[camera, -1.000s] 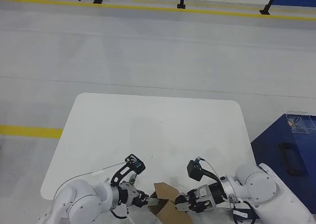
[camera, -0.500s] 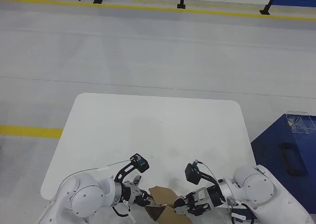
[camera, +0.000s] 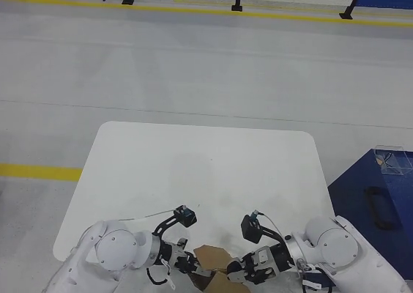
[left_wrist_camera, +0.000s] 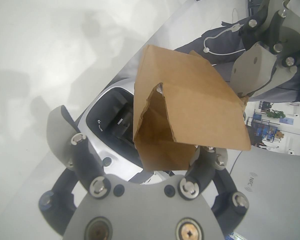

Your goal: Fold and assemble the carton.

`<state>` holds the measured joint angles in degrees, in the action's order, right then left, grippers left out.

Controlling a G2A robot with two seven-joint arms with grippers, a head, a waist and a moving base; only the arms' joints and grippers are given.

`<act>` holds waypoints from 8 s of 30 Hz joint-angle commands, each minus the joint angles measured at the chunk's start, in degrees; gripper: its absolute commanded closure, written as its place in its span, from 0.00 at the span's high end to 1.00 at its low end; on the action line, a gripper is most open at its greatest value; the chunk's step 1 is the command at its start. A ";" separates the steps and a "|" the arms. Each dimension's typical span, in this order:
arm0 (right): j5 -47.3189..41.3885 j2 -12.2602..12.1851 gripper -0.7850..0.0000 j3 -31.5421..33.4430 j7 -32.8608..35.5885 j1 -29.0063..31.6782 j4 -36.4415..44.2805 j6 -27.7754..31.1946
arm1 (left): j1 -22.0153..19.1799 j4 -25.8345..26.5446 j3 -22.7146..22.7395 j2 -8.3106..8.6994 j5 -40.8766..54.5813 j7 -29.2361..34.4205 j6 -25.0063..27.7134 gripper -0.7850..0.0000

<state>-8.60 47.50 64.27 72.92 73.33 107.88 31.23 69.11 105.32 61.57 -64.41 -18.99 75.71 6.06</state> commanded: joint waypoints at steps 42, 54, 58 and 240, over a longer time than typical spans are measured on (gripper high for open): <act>-0.52 -0.58 1.00 0.94 -4.74 0.22 -0.02 -0.34 | 0.19 -3.91 1.75 2.26 15.82 -3.56 3.97 0.00; 8.52 -0.84 1.00 5.16 -14.55 1.88 2.84 -4.10 | 0.59 -3.93 1.90 2.22 18.96 -5.16 -0.85 0.00; 7.46 -1.42 1.00 11.84 -22.38 6.89 4.79 -4.46 | -0.19 -6.77 2.52 1.78 31.51 -5.08 -5.21 0.00; 21.58 3.84 1.00 17.64 -33.25 15.18 7.61 -12.43 | -5.94 -20.71 -5.11 -0.86 75.13 -15.68 -34.20 0.00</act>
<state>13.05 51.33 81.91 39.79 88.44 115.24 18.55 63.29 84.77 56.49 -65.23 55.99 60.36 -28.05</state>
